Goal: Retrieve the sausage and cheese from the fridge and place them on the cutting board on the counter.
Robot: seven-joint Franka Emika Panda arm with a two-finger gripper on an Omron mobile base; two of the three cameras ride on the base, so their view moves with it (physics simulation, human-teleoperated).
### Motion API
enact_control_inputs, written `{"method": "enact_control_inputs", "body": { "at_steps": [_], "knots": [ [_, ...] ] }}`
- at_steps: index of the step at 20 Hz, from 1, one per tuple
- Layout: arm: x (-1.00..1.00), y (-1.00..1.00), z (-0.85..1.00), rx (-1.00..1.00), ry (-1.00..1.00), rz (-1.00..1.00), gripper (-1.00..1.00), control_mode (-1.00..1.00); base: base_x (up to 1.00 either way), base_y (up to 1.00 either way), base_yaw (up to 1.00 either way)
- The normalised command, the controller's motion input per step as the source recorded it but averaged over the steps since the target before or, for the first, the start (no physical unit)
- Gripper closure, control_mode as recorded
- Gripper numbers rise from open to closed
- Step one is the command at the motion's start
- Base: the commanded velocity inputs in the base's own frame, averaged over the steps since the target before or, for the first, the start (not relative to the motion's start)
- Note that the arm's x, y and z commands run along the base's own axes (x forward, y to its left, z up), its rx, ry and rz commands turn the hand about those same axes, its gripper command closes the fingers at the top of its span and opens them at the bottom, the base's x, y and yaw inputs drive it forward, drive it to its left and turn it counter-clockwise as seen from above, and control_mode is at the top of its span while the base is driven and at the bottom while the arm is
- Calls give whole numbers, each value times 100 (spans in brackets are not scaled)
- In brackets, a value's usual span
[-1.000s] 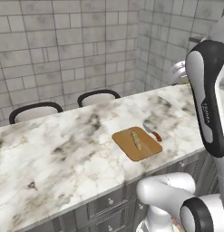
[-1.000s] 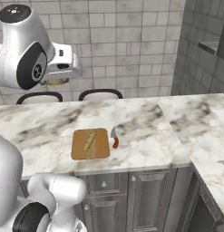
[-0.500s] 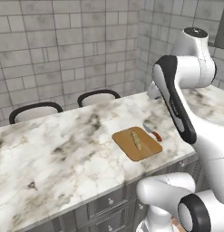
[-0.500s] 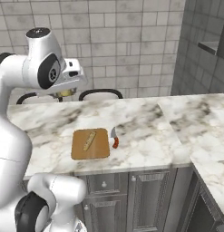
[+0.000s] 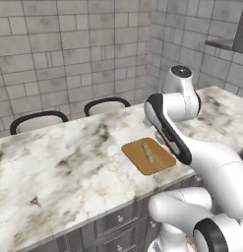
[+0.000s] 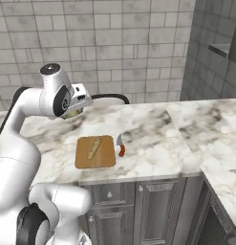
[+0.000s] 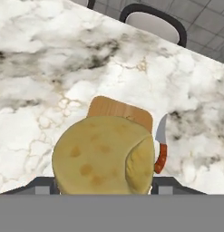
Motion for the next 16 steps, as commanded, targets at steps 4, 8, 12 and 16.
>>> {"method": "enact_control_inputs", "body": {
  "at_steps": [4,8,12,16],
  "knots": [
    [76,4,-56,0,5,2,100,-100,0,0,0],
    [36,0,-62,0,4,0,100,-100,0,0,0],
    [4,1,-47,0,7,0,100,-100,0,0,0],
    [0,5,-50,0,3,0,100,-100,0,0,0]
  ]
}}
